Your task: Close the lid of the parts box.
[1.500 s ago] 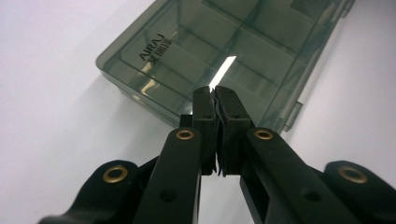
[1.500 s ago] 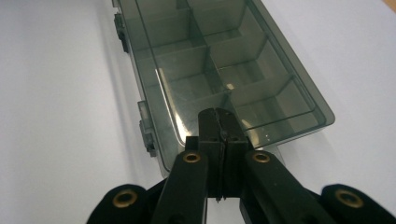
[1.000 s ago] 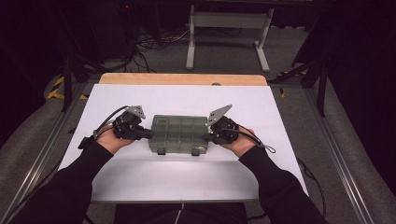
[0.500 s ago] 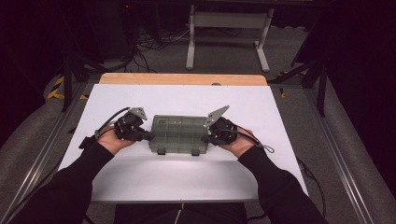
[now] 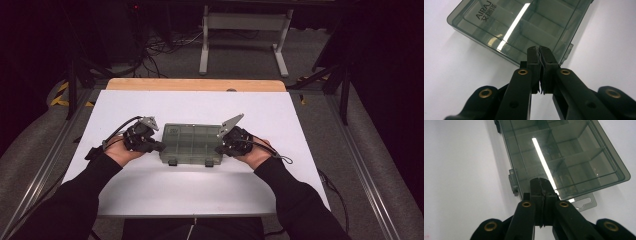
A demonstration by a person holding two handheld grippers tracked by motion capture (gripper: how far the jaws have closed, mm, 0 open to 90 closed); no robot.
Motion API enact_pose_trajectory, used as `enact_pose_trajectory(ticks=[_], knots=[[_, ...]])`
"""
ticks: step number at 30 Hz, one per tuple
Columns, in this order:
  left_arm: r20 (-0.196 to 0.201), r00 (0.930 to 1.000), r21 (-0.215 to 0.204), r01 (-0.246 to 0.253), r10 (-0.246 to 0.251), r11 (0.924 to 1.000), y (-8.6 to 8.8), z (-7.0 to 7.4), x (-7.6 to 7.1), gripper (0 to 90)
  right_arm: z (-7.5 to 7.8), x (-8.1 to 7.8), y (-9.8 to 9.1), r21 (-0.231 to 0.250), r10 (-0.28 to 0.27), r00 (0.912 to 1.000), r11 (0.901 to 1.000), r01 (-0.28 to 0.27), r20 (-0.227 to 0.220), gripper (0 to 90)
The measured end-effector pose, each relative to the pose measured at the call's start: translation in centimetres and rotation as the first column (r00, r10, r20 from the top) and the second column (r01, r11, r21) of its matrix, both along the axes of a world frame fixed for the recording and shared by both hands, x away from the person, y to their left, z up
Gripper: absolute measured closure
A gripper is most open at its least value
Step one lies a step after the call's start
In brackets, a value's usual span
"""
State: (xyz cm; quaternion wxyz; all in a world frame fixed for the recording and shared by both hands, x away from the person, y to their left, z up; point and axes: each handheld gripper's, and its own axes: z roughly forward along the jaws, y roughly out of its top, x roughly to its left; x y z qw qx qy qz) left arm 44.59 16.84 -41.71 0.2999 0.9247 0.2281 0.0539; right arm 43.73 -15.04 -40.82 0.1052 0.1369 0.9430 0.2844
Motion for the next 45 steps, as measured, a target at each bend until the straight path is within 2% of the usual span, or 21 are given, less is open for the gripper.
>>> enact_pose_trajectory(ticks=[4, 5, 11, 24, 28, 31, 33, 34, 36, 37, 38, 39, 40, 41, 42, 44, 45], knots=[[0.009, 1.0000, 0.006, -0.001, 0.001, 1.0000, -0.1, 0.0, -0.1, 87.2, 0.0, 0.0, 0.0, 0.003, -0.003, 1.0000, 1.0000, 0.003, -0.003, 89.9], [0.008, 1.0000, 0.030, -0.002, 0.002, 0.9995, -0.2, -0.4, -0.1, 87.3, -0.2, 0.0, 0.1, -0.022, -0.001, 1.0000, 0.9997, 0.001, 0.000, 89.9], [0.020, 0.9998, 0.028, -0.002, 0.002, 0.9996, -0.3, -0.5, -0.3, 87.9, -0.5, 0.0, 0.0, -0.017, -0.005, 1.0000, 0.9998, 0.005, -0.002, 89.9], [0.017, 0.9998, 0.015, -0.008, 0.008, 0.9999, -0.2, -0.6, -0.2, 87.9, -0.6, -0.1, -0.2, 0.003, -0.013, 0.9999, 0.9999, 0.013, -0.006, 89.7], [0.011, 0.9999, 0.011, -0.009, 0.009, 0.9999, -0.2, -0.5, -0.3, 84.8, -0.6, -0.1, -0.2, 0.003, -0.025, 0.9996, 0.9997, 0.025, 0.011, 86.7], [0.015, 0.9999, 0.002, -0.007, 0.007, 1.0000, -0.2, -0.4, -0.3, 80.8, -0.5, -0.1, -0.3, 0.021, -0.032, 0.9993, 0.9993, 0.031, 0.017, 84.2], [0.016, 0.9999, -0.017, -0.006, 0.006, 0.9998, -0.1, -0.2, -0.3, 73.7, -0.2, -0.2, -0.5, 0.044, -0.039, 0.9988, 0.9983, 0.038, 0.030, 78.3], [0.014, 0.9998, -0.055, -0.010, 0.011, 0.9985, 0.0, 0.1, -0.4, 64.0, 0.1, -0.3, -0.7, 0.070, -0.041, 0.9982, 0.9968, 0.038, 0.044, 69.8], [0.016, 0.9999, -0.102, 0.007, -0.005, 0.9948, 0.3, 0.5, -0.5, 55.2, 0.4, -0.4, -0.8, 0.093, -0.037, 0.9974, 0.9952, 0.031, 0.062, 59.7], [0.016, 0.9999, -0.102, 0.007, -0.005, 0.9948, 0.3, 0.5, -0.5, 48.5, 0.4, -0.4, -0.8, 0.093, -0.037, 0.9974, 0.9952, 0.031, 0.062, 59.7], [0.018, 0.9998, -0.137, 0.008, -0.006, 0.9905, 0.5, 0.7, -0.6, 48.5, 0.5, -0.6, -0.8, 0.106, -0.038, 0.9968, 0.9939, 0.030, 0.070, 53.4], [0.030, 0.9996, -0.173, 0.007, -0.002, 0.9848, 0.7, 1.1, -0.7, 33.2, 0.9, -0.8, -1.0, 0.138, -0.050, 0.9955, 0.9897, 0.038, 0.081, 38.1], [0.030, 0.9996, -0.173, 0.007, -0.002, 0.9848, 0.7, 1.1, -0.7, 28.9, 0.9, -0.8, -1.0, 0.138, -0.050, 0.9955, 0.9897, 0.038, 0.081, 38.1], [0.038, 0.9993, -0.189, 0.005, 0.003, 0.9820, 0.8, 1.3, -0.9, 28.9, 1.1, -0.9, -1.0, 0.154, -0.054, 0.9947, 0.9873, 0.040, 0.088, 33.3], [0.055, 0.9983, -0.206, -0.005, 0.017, 0.9785, 0.9, 1.6, -1.1, 18.7, 1.4, -1.0, -1.2, 0.181, -0.062, 0.9926, 0.9825, 0.043, 0.104, 26.2], [0.067, 0.9975, -0.209, -0.008, 0.022, 0.9780, 1.0, 1.8, -1.3, 12.7, 1.6, -1.1, -1.3, 0.193, -0.066, 0.9924, 0.9801, 0.045, 0.104, 24.0], [0.080, 0.9963, -0.218, -0.013, 0.031, 0.9758, 1.2, 2.0, -1.4, 12.7, 1.8, -1.2, -1.4, 0.208, -0.074, 0.9913, 0.9768, 0.050, 0.109, 21.1]])
